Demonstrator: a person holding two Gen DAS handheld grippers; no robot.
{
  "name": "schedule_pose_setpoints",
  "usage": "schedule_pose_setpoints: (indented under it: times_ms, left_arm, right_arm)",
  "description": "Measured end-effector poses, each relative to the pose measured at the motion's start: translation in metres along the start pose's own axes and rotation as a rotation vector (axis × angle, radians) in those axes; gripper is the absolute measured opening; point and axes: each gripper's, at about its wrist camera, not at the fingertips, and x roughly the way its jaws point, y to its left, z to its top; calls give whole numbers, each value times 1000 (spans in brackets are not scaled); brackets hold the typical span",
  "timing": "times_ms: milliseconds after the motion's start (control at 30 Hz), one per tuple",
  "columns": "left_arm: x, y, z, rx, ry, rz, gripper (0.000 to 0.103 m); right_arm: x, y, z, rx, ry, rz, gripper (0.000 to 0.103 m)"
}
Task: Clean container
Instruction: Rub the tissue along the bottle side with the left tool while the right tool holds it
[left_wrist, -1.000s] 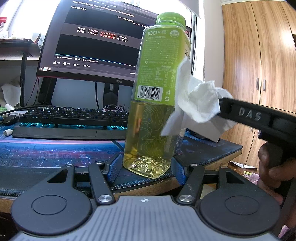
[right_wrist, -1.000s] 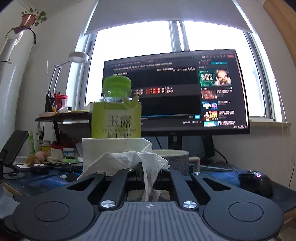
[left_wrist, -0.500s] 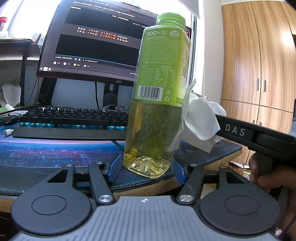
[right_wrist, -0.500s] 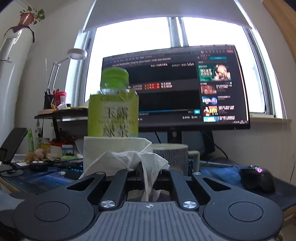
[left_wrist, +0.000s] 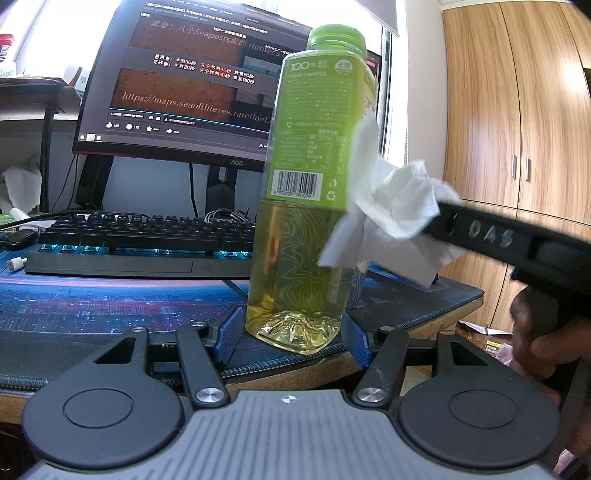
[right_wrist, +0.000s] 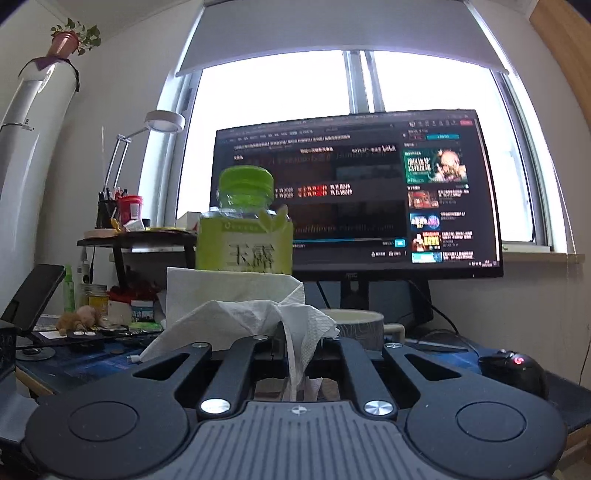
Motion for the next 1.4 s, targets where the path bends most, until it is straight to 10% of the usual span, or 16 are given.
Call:
schedule_pose_setpoints:
  times_ms: [1400]
  left_arm:
    - [-1, -2, -2, 4, -2, 1, 64]
  right_arm:
    - [-3, 2, 2, -16, -13, 7, 8]
